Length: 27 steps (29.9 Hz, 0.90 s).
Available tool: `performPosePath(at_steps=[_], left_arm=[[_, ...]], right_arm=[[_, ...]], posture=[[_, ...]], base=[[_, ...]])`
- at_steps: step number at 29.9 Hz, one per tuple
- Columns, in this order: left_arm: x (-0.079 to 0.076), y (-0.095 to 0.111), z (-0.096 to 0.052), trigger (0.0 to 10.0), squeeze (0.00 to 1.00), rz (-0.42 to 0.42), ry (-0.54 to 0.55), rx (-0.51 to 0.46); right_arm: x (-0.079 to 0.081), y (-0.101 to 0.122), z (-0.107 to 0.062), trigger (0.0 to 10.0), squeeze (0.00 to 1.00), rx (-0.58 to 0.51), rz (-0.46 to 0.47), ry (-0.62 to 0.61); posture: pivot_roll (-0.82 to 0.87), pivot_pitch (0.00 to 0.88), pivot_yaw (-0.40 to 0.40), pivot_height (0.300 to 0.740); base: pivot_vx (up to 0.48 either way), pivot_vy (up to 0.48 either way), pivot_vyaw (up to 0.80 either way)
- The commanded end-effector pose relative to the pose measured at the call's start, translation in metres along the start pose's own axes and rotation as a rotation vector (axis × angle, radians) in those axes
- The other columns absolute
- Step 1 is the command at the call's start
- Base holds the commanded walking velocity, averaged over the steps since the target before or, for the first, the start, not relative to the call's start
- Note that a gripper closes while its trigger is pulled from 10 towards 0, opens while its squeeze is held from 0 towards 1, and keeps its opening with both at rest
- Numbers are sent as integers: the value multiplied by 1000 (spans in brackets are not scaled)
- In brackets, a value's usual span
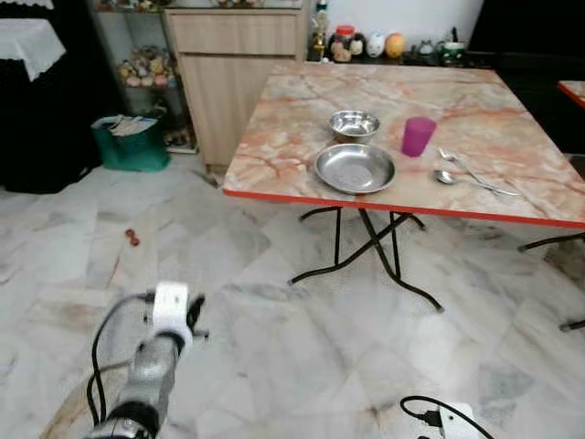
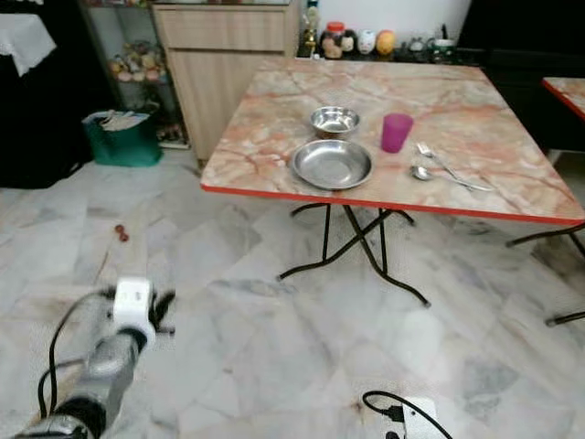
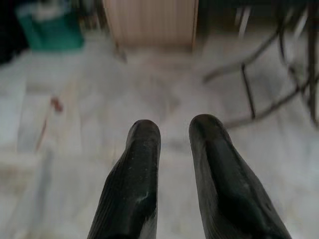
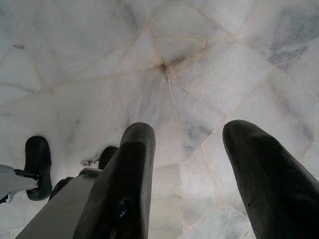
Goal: Setting the table
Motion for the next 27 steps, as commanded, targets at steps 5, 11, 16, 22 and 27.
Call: performPosePath(at_steps=[5,11,16,22,27], left_arm=[[-34,41,7,10000,0,-32,-145,-190],[-55,58,4,10000,0,-24,-249,-270],[-68,73,7,10000,0,-43,-267,-316],[-75,78,6,10000,0,-42,-295,-314],[-75,77,7,10000,0,-46,-286,-312]], right_arm=[[0,0,0,10000,0,-2,-8,-2],[-1,1,0,10000,0,-3,-20,-2],[-5,1,0,10000,0,-8,17,-42],[-7,-1,-1,10000,0,1,57,-77],[-9,-2,-1,10000,0,1,62,-101]], posture=[[112,0,-36,740],[117,0,-40,740],[117,0,-47,740],[106,0,-42,740],[107,0,-42,740]], base=[[0,0,0],[0,0,0],[0,0,0],[247,0,0],[253,0,0]])
Point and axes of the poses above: a point about 5 cm out from each wrist's last joint towards the gripper, its own z axis pointing out of the wrist towards the gripper, its own y axis along the axis of the wrist's last joint, x = y × z, the point moved 2 cm from there along z, pointing out of the wrist towards the gripper, and after that the axes turned 12 degrees about -z, right-handed, at the moved point
